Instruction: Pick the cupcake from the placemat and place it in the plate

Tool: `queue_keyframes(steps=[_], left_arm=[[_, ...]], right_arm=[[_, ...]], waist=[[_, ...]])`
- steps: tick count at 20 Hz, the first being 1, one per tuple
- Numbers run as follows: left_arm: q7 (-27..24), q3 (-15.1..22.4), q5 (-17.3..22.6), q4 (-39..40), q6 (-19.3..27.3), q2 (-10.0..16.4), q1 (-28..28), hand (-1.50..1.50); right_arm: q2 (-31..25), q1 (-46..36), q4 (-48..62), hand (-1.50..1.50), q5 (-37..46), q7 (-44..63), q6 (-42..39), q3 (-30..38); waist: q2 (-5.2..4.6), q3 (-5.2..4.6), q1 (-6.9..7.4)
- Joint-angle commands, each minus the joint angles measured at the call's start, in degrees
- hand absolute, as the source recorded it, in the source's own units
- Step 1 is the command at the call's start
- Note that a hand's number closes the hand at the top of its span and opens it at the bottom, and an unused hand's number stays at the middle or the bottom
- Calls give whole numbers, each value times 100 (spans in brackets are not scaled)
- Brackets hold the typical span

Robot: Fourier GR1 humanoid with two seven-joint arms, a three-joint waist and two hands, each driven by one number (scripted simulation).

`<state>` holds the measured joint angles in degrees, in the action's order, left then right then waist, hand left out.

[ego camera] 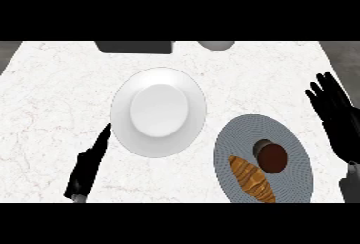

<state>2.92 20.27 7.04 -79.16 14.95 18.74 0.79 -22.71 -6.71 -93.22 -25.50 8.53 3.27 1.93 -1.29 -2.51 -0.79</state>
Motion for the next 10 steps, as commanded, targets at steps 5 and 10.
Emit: queue_keyframes(steps=[5,10], left_arm=[[-452,-406,-26,-783,-166,294,-968,0],[-425,-705,116,-874,-131,378,-1173,0]], right_arm=[[-127,-721,-1401,150,1299,-1646,-1478,-1775],[-1087,-595,-1620,150,3994,-2050,-374,-1782]], waist=[[320,253,428],[316,236,-42]])
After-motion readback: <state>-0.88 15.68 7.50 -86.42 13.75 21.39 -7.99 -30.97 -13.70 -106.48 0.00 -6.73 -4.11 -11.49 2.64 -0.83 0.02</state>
